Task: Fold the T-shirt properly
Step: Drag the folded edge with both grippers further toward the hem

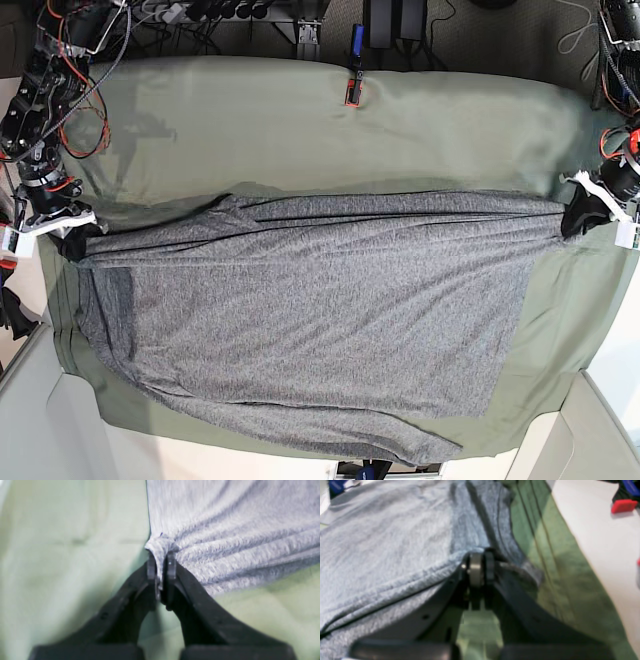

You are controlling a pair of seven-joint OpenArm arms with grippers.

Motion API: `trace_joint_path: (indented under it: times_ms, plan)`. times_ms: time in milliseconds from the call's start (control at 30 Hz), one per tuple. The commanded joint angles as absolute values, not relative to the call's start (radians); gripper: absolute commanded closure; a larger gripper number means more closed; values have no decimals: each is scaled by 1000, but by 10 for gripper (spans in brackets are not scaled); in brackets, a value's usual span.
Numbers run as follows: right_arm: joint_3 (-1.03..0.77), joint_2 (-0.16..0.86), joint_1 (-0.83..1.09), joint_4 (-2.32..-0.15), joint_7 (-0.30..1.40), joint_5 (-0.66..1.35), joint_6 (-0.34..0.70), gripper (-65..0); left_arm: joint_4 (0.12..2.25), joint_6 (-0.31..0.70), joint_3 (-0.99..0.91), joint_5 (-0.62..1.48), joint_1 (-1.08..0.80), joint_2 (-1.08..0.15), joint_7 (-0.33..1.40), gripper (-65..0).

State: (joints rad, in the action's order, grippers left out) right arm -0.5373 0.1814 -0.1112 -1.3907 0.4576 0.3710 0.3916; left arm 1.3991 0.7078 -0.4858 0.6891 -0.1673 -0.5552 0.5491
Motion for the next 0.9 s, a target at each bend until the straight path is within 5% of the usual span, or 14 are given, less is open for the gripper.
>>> trace_joint_path:
  times_ms: [0,867]
  plan:
    - [-546,208,-149,-1379,423,369,372,0,1398,698,-489,668,-137,-585,527,0]
    - [-538,227,-382,-1031,324,198,390,0,758,658,79,313,545,-612,258,0]
